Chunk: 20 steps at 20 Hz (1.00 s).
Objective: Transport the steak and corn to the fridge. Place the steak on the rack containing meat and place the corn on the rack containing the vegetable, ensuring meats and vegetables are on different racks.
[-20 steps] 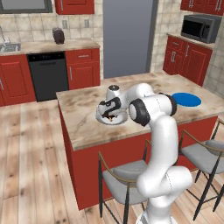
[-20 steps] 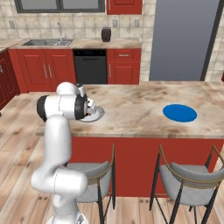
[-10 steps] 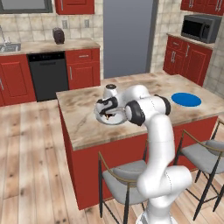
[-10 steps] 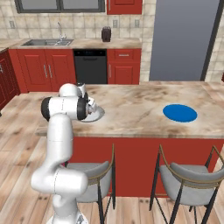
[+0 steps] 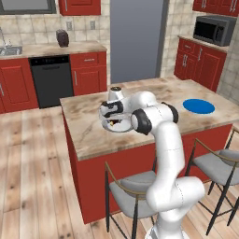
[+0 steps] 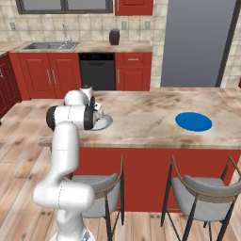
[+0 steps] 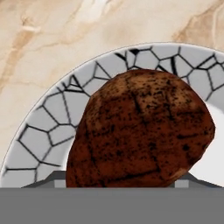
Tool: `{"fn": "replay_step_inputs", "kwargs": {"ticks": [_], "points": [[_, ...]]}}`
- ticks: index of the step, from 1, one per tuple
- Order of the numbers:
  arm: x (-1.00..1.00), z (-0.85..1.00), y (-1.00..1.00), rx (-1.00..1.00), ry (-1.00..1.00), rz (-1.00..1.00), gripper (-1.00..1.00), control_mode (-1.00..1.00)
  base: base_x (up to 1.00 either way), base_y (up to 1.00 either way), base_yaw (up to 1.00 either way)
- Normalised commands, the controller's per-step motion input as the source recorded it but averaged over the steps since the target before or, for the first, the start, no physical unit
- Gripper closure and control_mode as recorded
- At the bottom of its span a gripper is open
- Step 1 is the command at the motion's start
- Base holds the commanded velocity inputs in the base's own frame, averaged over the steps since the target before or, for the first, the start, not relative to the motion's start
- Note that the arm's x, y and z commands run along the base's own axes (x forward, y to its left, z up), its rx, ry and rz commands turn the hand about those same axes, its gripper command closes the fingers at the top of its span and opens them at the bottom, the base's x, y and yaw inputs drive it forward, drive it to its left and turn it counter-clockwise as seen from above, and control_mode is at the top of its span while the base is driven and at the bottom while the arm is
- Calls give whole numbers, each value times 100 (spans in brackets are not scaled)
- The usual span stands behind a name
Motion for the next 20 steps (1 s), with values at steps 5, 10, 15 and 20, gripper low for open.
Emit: {"fn": "replay_step_inputs", "kwargs": {"ticks": [5, 10, 15, 20], "points": [[-41, 16, -6, 2, 1, -6, 100, -100, 0, 0, 0], [-74, 42, -17, 3, 0, -4, 100, -100, 0, 0, 0], [-93, 50, -20, 1, 0, -1, 100, -100, 0, 0, 0], [-100, 45, -40, 1, -7, 1, 100, -100, 0, 0, 0]]}}
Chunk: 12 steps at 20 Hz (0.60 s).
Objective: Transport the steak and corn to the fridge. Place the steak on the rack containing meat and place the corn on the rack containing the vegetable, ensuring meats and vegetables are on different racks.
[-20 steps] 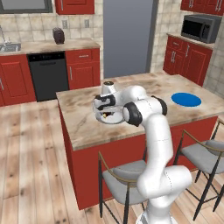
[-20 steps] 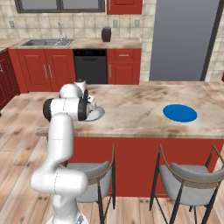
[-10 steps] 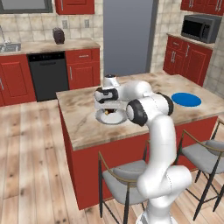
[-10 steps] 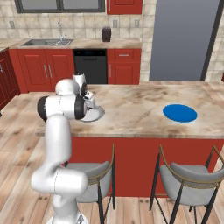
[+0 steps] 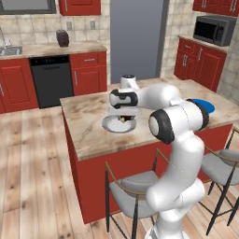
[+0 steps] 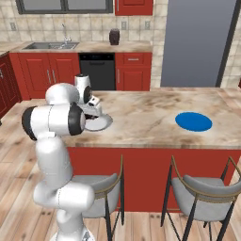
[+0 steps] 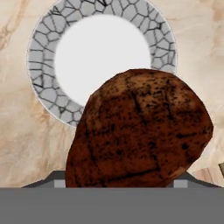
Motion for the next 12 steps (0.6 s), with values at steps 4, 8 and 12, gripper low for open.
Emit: {"fn": "replay_step_inputs", "kwargs": {"ticks": [4, 8, 12], "points": [[-100, 49, -26, 1, -3, 2, 100, -100, 0, 0, 0], [-100, 57, 0, 0, -2, 2, 100, -100, 0, 0, 0], [-100, 74, -3, 0, -22, 4, 100, -100, 0, 0, 0]]}}
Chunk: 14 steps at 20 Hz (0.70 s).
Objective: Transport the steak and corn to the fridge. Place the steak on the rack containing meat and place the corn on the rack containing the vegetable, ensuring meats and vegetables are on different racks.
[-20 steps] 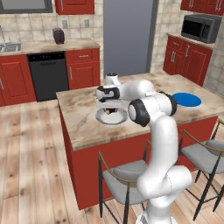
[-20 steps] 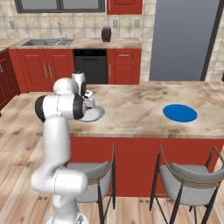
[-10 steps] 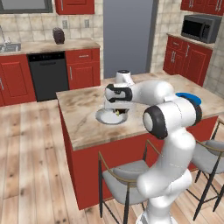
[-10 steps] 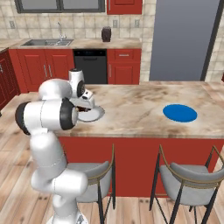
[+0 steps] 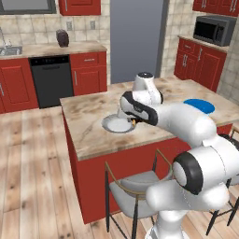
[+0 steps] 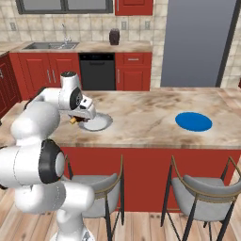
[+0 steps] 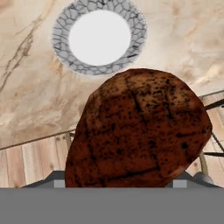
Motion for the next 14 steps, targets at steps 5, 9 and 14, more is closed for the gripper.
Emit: {"fn": "replay_step_inputs", "kwargs": {"ticks": [5, 9, 14], "points": [[-100, 68, -7, 0, -22, 4, 100, -100, 0, 0, 0], [-99, 79, -9, 1, -35, 6, 100, -100, 0, 0, 0], [-95, 83, -5, 2, -30, 4, 100, -100, 0, 0, 0]]}}
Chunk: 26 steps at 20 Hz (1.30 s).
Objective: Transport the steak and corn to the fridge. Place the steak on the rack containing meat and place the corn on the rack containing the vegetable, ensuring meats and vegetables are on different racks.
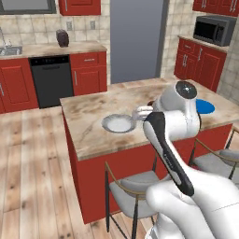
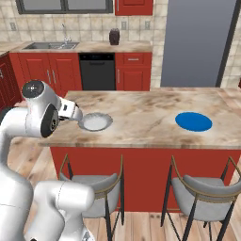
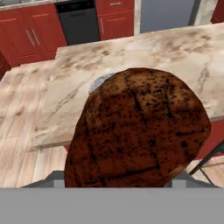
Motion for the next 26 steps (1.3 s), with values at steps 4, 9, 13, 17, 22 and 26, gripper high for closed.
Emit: {"fn": "replay_step_inputs", "kwargs": {"ticks": [4, 9, 13, 17, 22, 26], "points": [[-82, 81, -11, 4, -24, 4, 100, -100, 0, 0, 0], [-93, 69, -14, 7, -19, 1, 100, -100, 0, 0, 0], [-46, 34, -1, 5, -4, 0, 100, 100, -41, 0, 0], [0, 0, 0, 0, 0, 0, 100, 100, -98, 0, 0], [0, 0, 0, 0, 0, 0, 100, 100, -100, 18, 5], [0, 0, 0, 0, 0, 0, 100, 100, -100, 93, 30]]}}
